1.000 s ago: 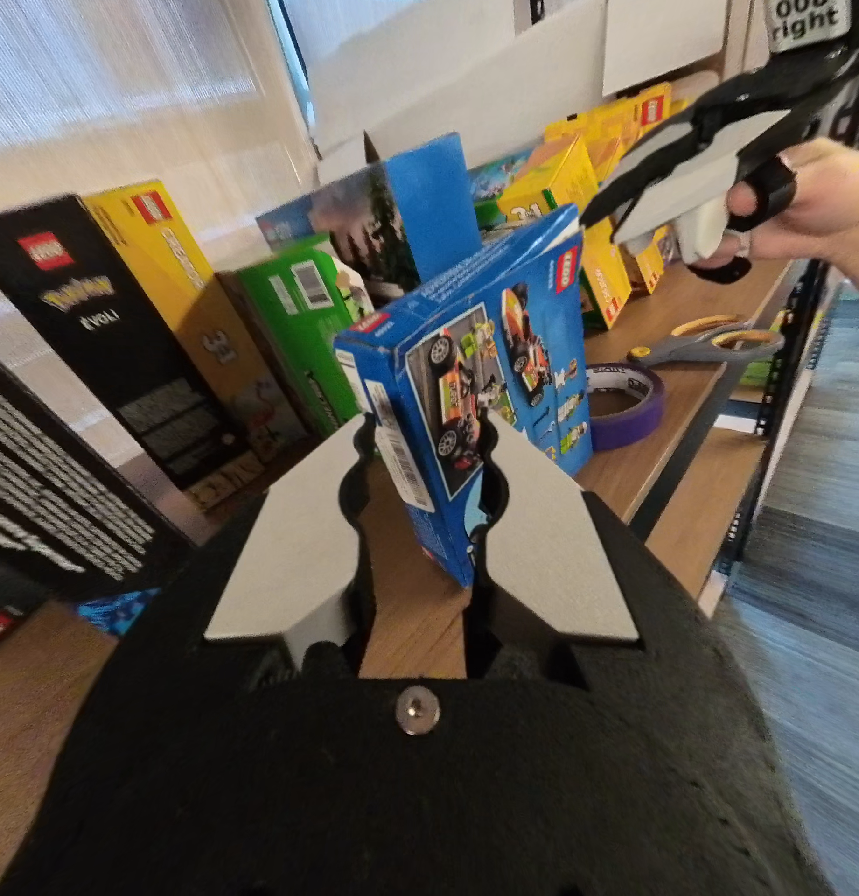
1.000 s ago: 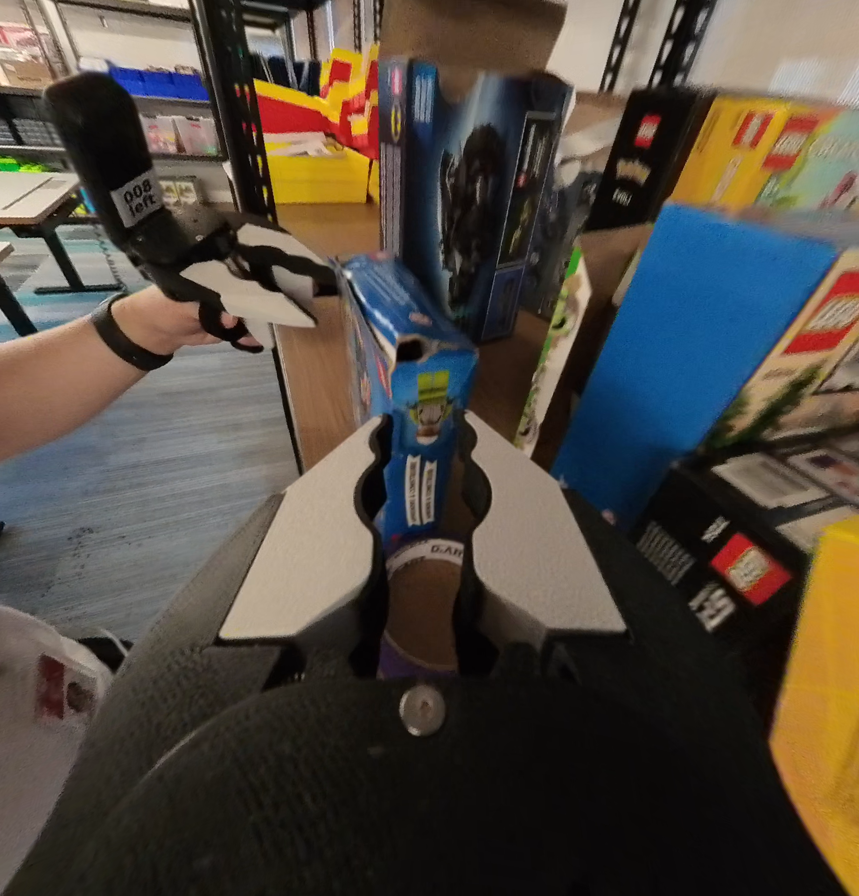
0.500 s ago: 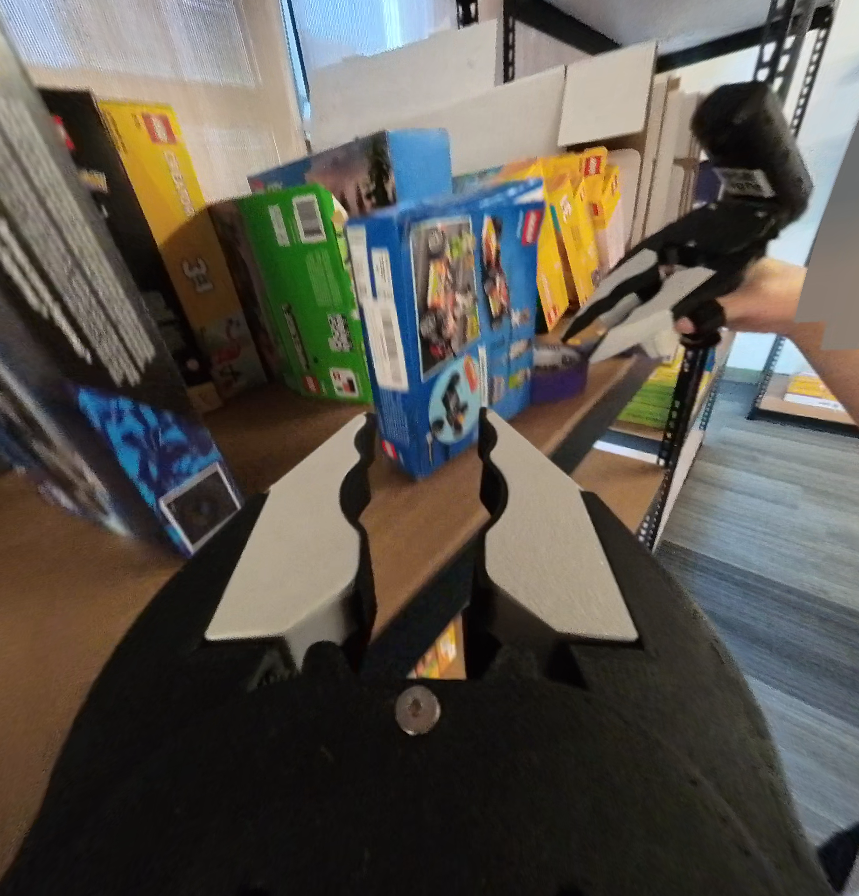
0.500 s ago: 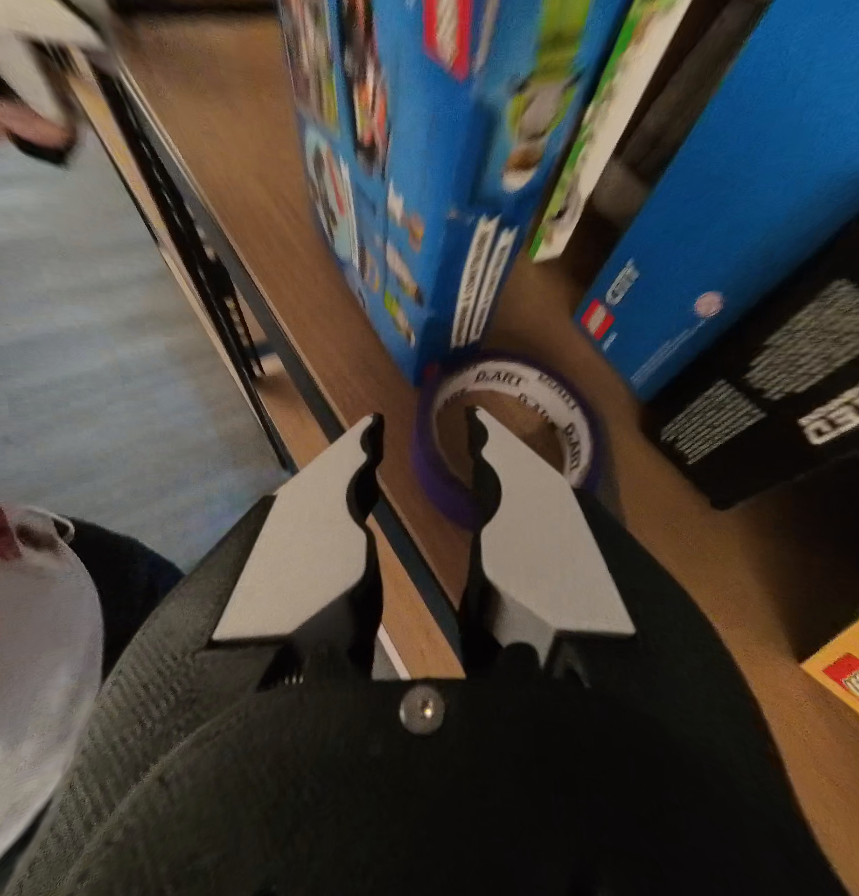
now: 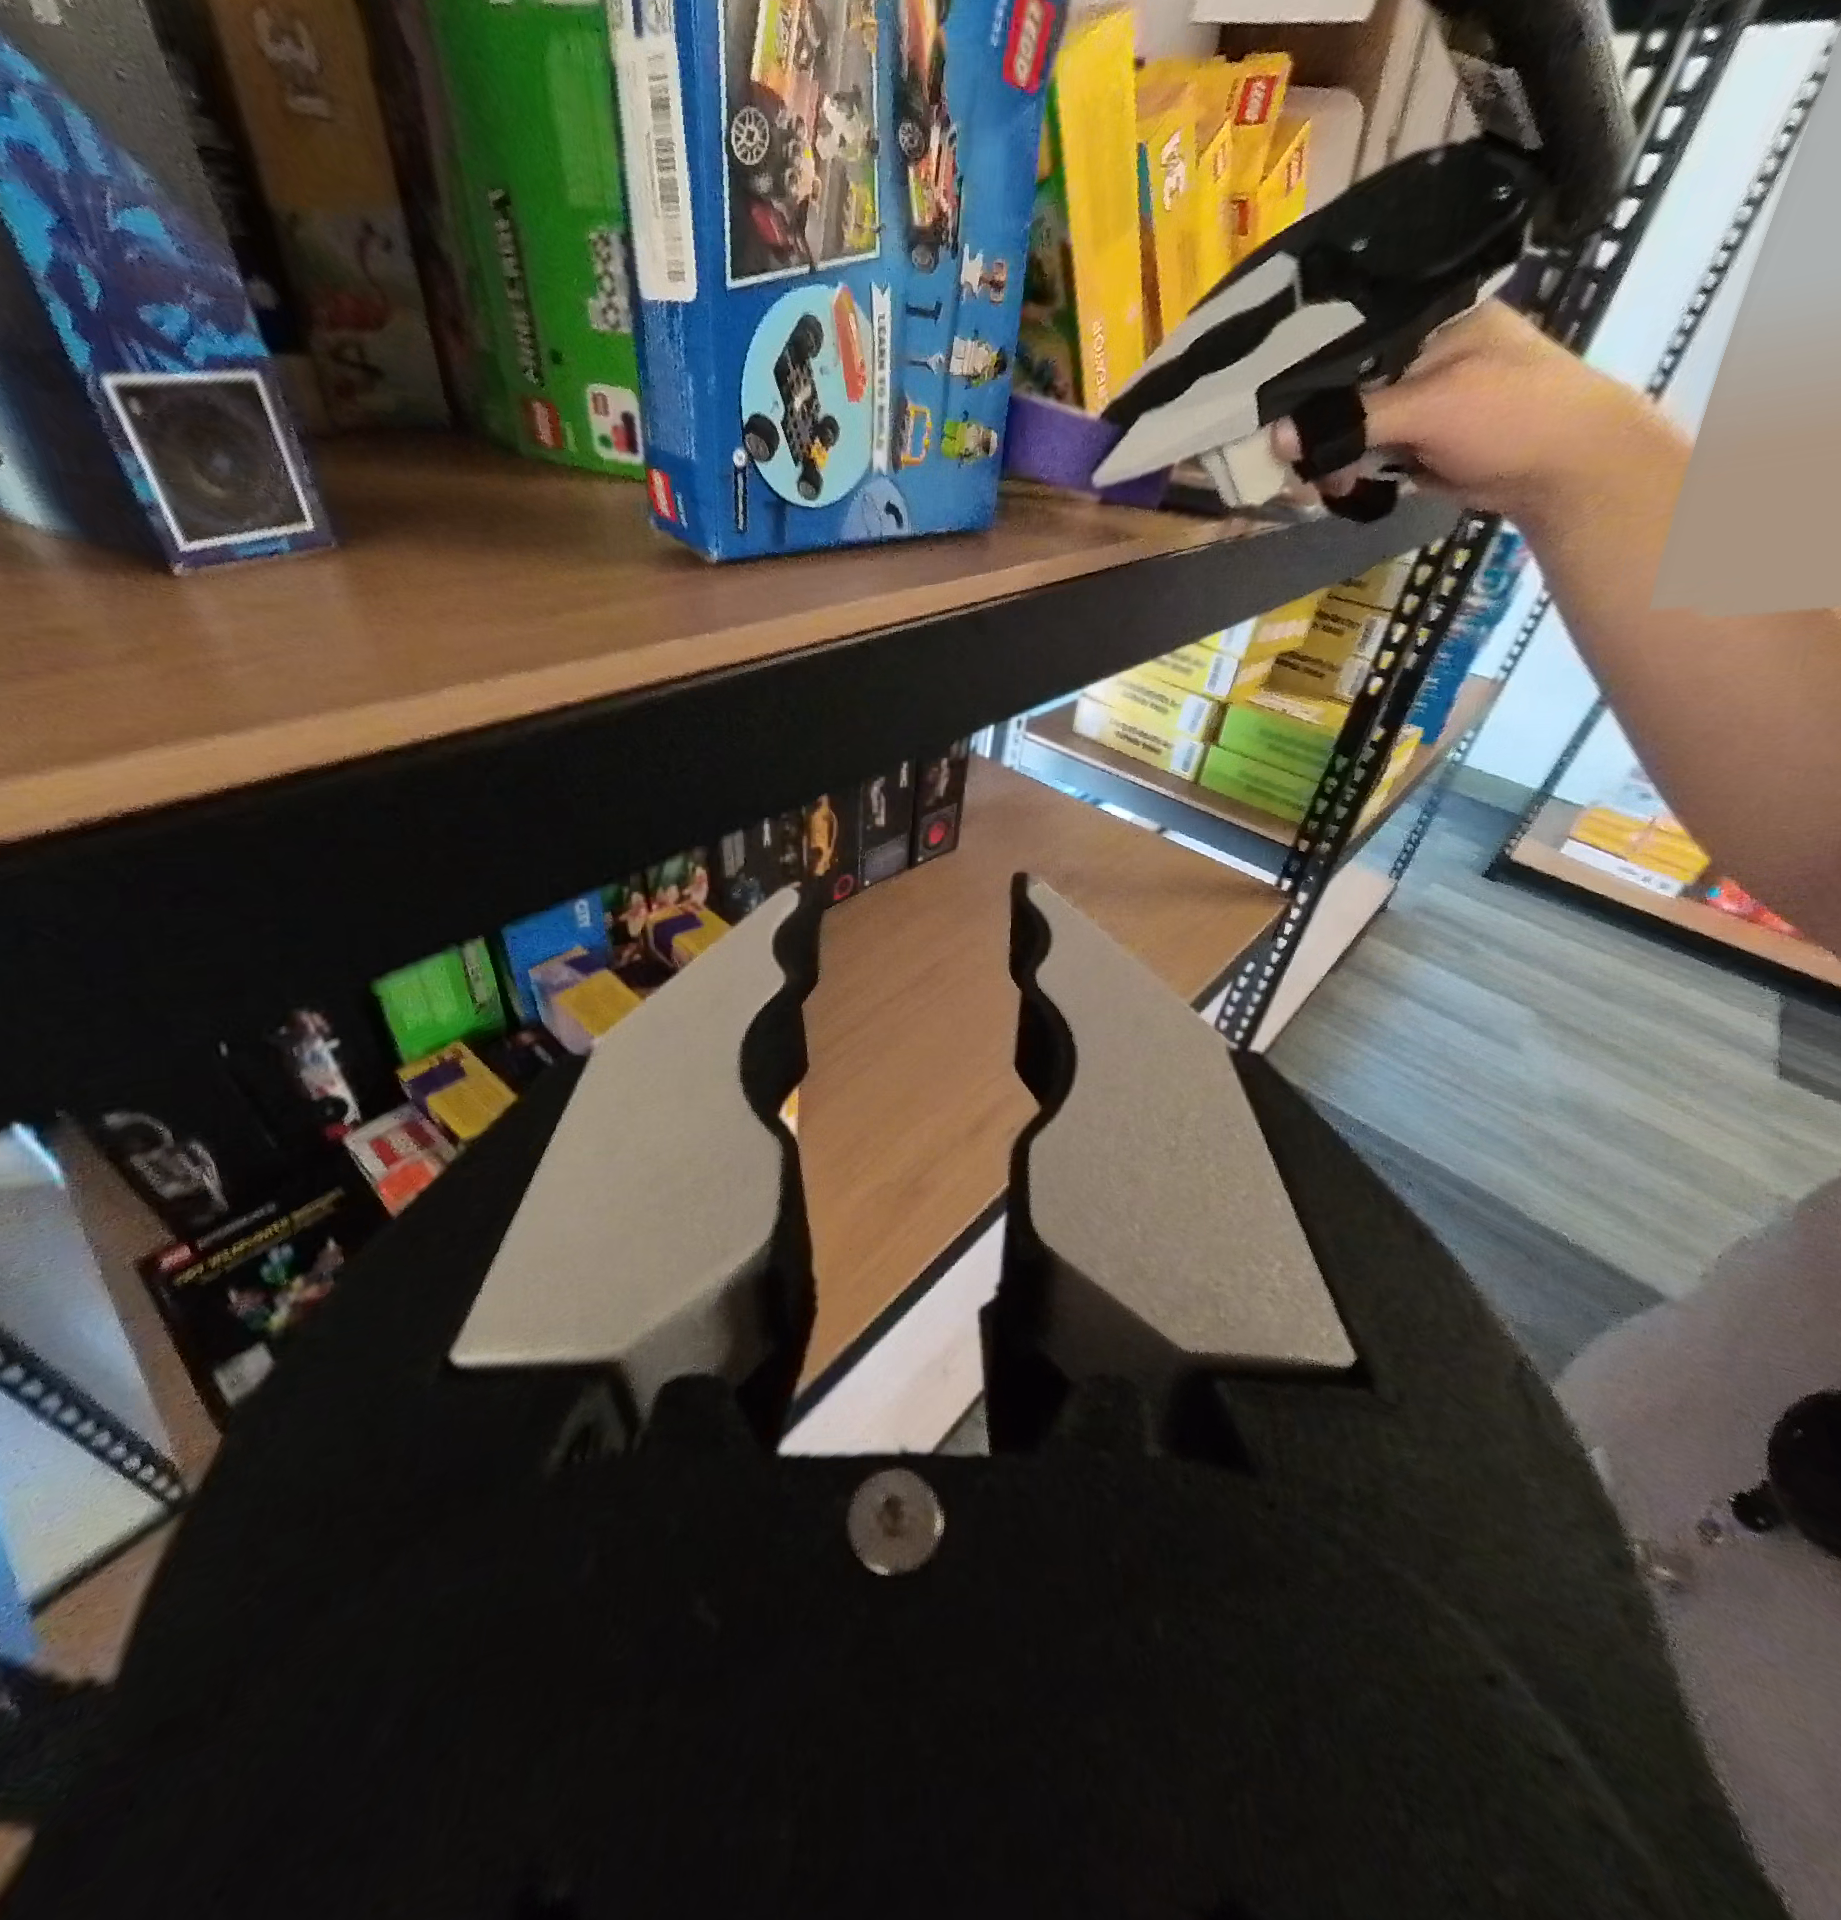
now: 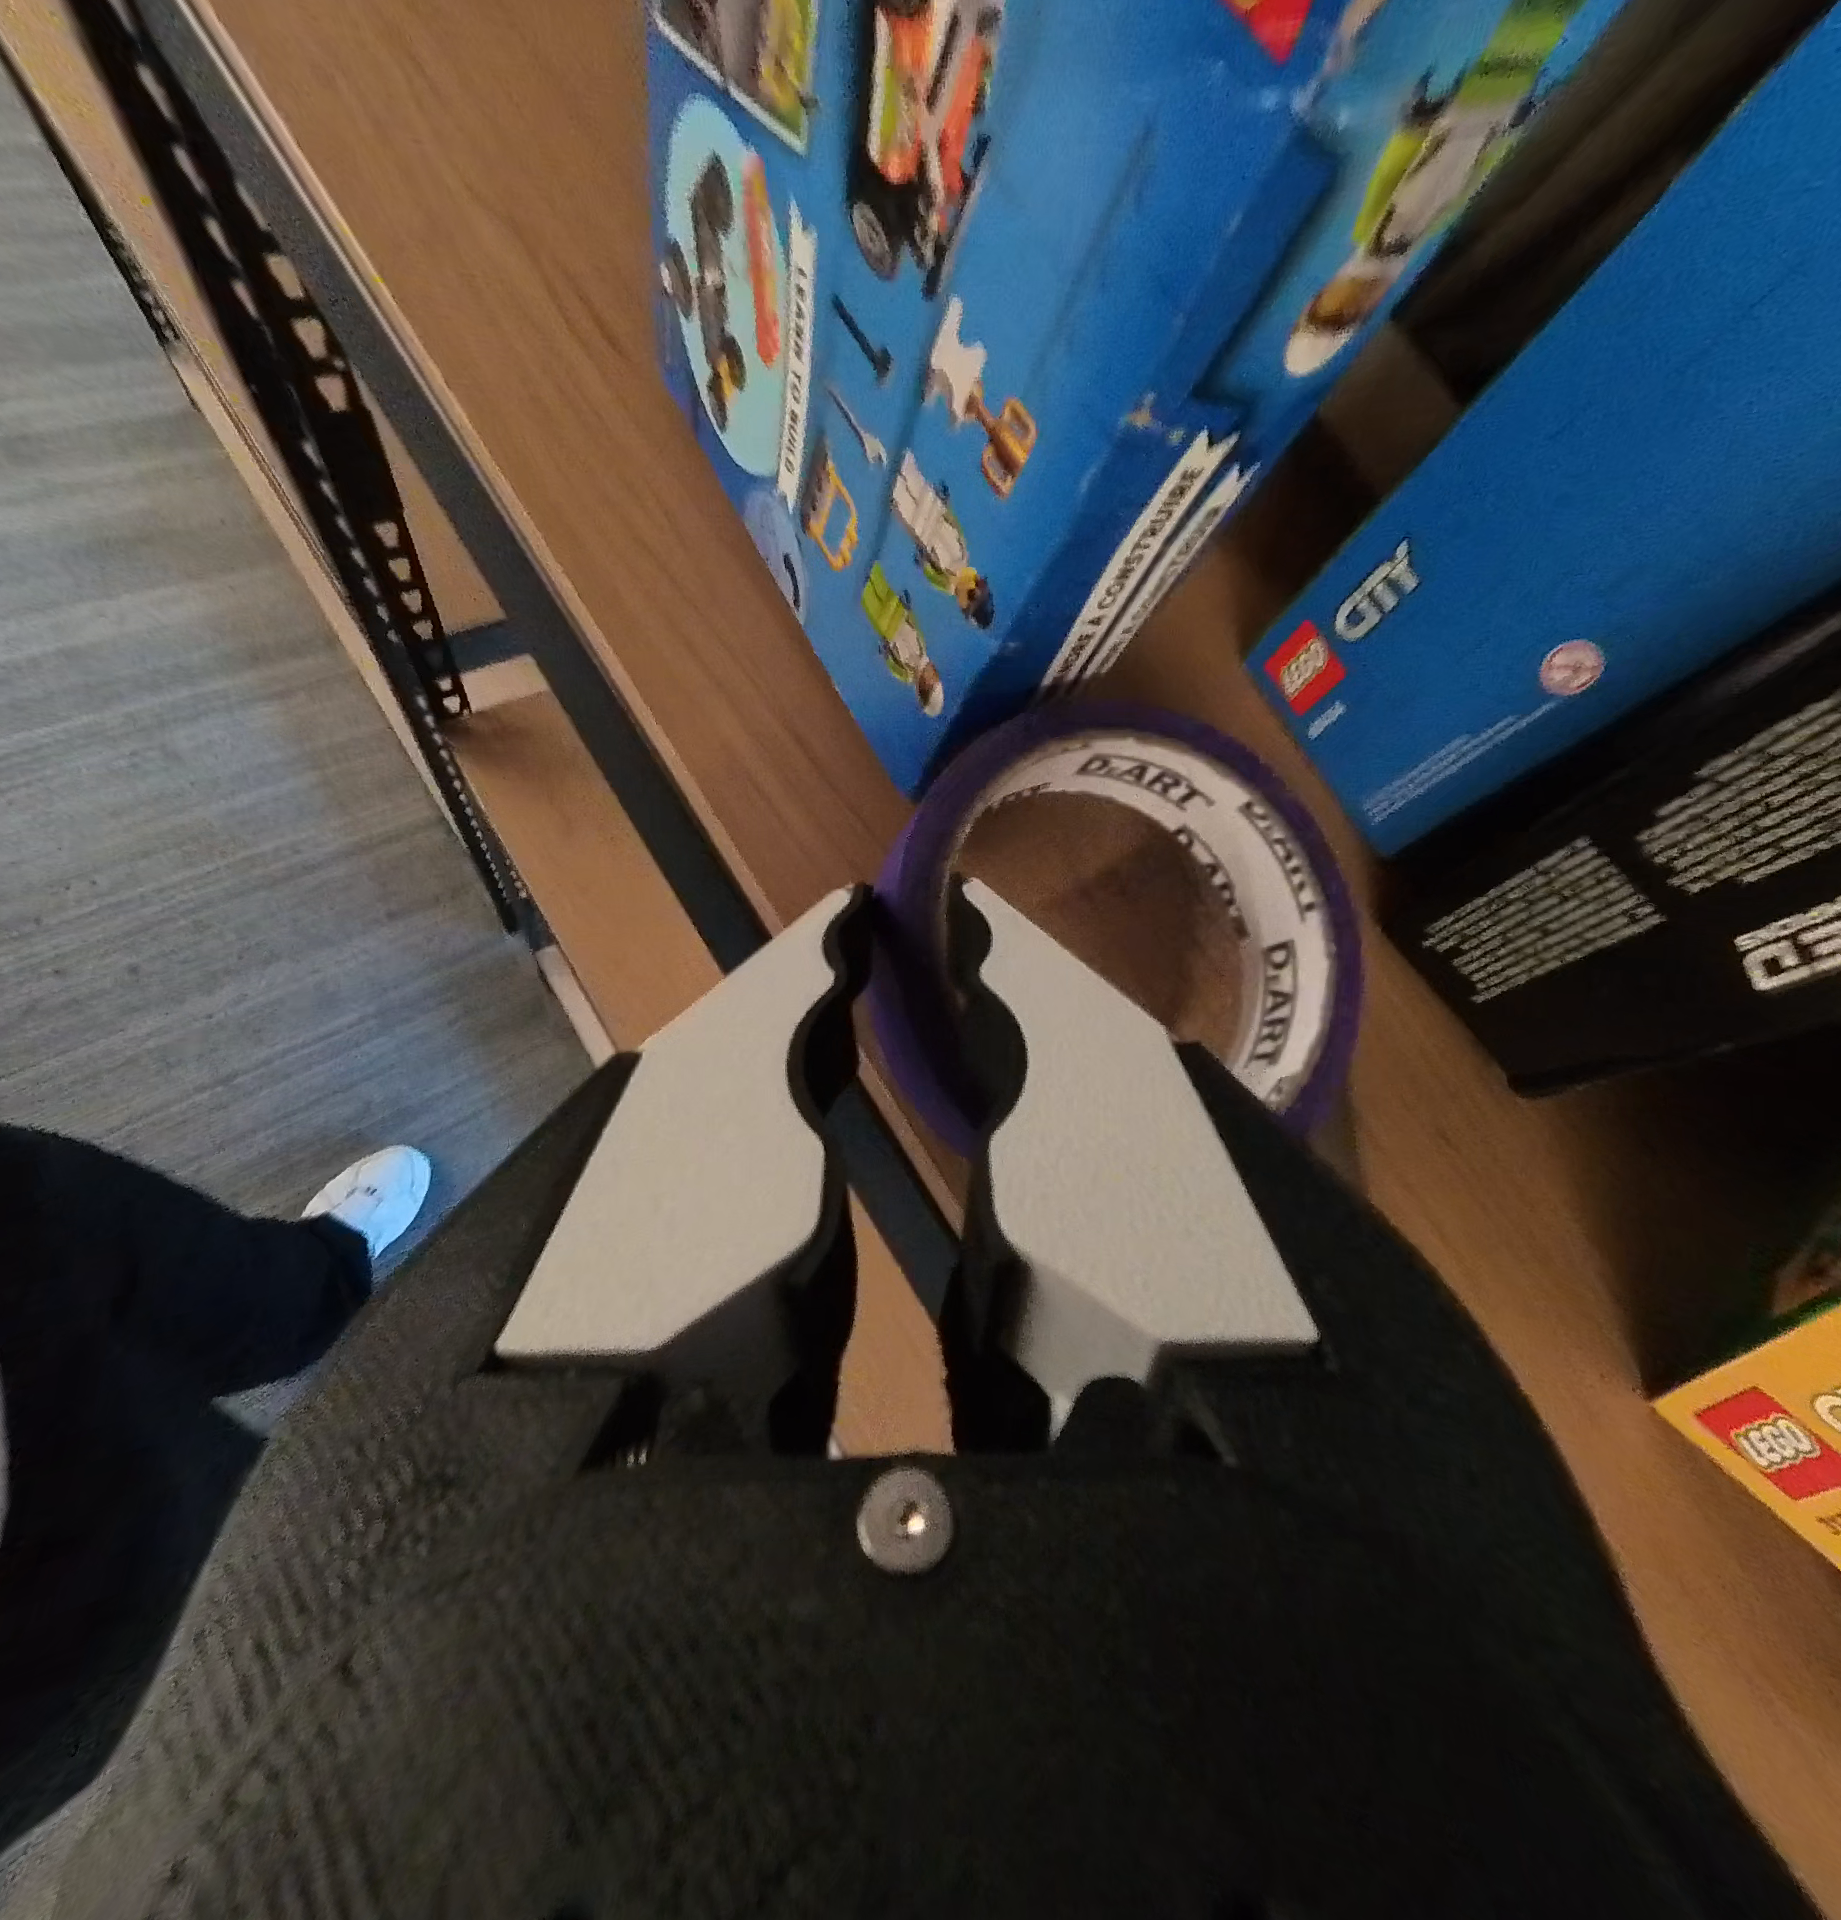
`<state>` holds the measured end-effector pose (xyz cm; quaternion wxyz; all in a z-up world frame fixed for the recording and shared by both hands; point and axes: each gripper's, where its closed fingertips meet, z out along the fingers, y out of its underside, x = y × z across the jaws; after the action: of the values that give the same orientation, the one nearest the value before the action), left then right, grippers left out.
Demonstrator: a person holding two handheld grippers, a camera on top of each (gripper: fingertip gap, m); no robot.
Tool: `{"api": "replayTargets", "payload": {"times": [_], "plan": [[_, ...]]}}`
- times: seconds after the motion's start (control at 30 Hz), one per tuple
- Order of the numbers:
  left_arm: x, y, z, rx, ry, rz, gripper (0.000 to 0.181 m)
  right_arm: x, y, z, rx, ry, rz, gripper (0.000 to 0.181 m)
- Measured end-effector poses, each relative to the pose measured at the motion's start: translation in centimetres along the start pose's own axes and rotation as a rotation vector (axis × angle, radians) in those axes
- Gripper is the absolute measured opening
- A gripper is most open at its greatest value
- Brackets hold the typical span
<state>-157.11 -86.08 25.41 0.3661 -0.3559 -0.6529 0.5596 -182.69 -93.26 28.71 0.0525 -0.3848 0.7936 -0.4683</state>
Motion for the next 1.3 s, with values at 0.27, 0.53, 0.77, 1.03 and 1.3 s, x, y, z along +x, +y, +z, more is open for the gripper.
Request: {"api": "replayTargets", "payload": {"times": [0.27, 0.53, 0.77, 1.03, 1.3], "plan": [[10.1, 1.2, -1.2, 0.072, -0.106, -0.147, 0.033, -3.4, -1.1, -9.5, 0.217, 0.111, -0.232, 0.010], [23.7, 0.4, 1.8, 0.363, 0.358, -0.897, 0.044, -27.1, 5.2, -15.2, 0.517, -0.502, -0.604, 0.009], [27.2, -0.6, -5.5, 0.505, 0.453, -0.975, 0.032, -36.1, 4.4, -16.4, 0.688, -0.810, -0.762, 0.009], [28.0, -0.1, -19.5, 0.658, 0.301, -0.811, 0.015, -49.5, -1.2, -14.0, 0.808, -1.119, -0.863, 0.009], [28.2, 2.5, -40.0, 0.505, -0.180, -0.377, 0.006, -70.6, -11.3, -11.4, 0.737, -1.672, -0.591, 0.033]]}}
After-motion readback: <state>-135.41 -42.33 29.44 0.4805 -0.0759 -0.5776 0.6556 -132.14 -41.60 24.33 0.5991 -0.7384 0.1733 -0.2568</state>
